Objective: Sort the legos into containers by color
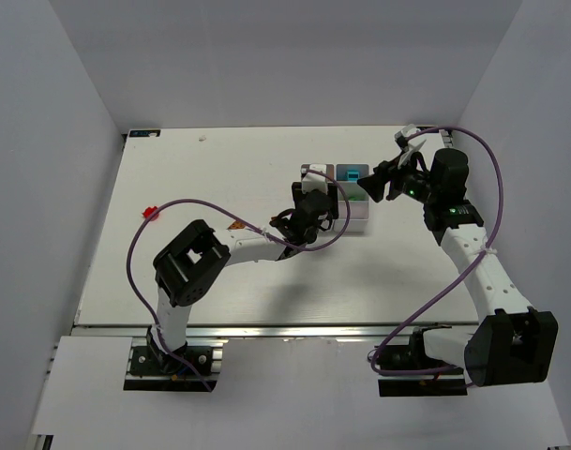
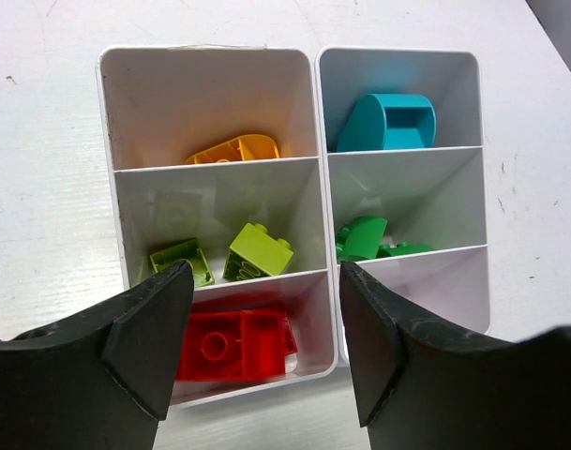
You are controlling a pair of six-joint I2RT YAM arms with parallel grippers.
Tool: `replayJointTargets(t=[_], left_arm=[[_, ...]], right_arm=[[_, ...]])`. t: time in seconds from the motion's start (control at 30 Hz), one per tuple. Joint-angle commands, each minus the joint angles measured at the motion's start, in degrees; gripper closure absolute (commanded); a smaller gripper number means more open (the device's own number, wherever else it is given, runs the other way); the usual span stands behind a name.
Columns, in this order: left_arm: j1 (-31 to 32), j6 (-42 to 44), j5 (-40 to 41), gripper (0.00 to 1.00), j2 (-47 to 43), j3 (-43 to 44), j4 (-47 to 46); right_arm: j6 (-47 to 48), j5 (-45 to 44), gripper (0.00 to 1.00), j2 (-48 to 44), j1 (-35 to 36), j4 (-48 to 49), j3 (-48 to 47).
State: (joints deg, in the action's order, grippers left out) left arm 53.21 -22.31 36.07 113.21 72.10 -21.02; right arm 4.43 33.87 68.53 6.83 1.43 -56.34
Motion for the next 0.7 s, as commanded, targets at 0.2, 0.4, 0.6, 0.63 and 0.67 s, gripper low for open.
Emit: replayJointTargets(t=[0.2,0.4,0.6,0.63,0.67], left_arm=[[0.1,0.2,1.2,0.29,-3.2,1.2,-0.1],[0.0,-0.8,3.4,0.68,-11.7,-0.3,4.0],[-10.5,-19.5,-1.5,0.51,-27.0,-3.0,26.9],[-13.2,-21.4,-7.1,0.42,-28.4,-3.2,29.9],[-16.1,-22.6,-10.2,0.29,-30.7,-3.3,35.6]], right_arm=[[-0.5,1.2,0.36,-1.6,-0.3,1.5,0.5],[2.0,4.6,0.36,-1.6,-0.3,0.8,0.2],[6.8,13.1,0.31,0.0,-0.3,-3.7,-1.8],[6.8,13.7,0.31,0.3,-0.3,-4.1,-2.0],[7.1,13.9,0.29,1.2,-0.2,-5.2,-2.9]])
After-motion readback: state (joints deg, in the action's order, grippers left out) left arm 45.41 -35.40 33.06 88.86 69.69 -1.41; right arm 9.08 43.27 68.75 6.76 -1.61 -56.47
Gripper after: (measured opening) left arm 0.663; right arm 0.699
